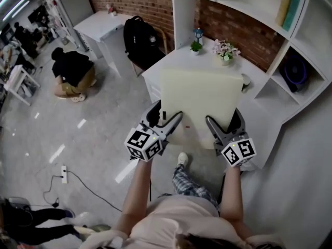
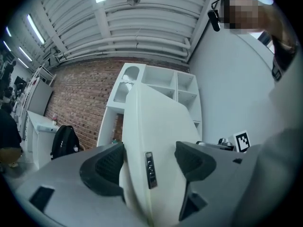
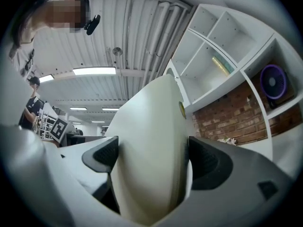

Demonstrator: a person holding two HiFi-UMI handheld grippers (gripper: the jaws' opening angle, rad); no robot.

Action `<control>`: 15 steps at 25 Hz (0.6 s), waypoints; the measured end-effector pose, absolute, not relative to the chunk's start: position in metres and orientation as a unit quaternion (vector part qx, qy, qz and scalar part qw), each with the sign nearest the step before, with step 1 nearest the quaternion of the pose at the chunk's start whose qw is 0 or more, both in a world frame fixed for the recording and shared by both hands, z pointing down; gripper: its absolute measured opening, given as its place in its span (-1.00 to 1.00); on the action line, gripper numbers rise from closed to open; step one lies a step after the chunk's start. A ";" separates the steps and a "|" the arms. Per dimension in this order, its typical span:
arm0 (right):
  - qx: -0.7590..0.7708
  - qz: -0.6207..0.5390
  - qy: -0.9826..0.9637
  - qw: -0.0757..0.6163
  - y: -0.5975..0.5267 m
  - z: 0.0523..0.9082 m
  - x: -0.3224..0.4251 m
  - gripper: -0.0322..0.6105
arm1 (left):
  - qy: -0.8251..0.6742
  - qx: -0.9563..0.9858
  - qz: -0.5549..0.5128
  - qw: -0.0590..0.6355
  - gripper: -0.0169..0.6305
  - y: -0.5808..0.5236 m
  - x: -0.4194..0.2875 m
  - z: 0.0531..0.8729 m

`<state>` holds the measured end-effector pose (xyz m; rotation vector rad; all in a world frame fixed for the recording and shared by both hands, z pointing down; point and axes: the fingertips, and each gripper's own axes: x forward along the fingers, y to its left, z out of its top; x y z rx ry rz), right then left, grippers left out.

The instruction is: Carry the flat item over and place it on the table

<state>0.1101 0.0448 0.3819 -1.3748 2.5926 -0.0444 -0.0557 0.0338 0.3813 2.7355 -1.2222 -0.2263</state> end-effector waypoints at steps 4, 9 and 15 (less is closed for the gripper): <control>-0.462 -0.023 0.880 0.104 -0.041 0.379 0.110 0.56 | -0.410 0.906 -0.070 0.072 0.09 -0.050 -0.055 0.378; -0.459 -0.024 0.883 0.093 -0.125 0.376 0.104 0.56 | -0.416 0.903 -0.069 0.085 0.09 -0.133 -0.061 0.382; -0.458 -0.030 0.884 0.084 -0.214 0.385 0.105 0.56 | -0.419 0.901 -0.069 0.093 0.09 -0.221 -0.059 0.390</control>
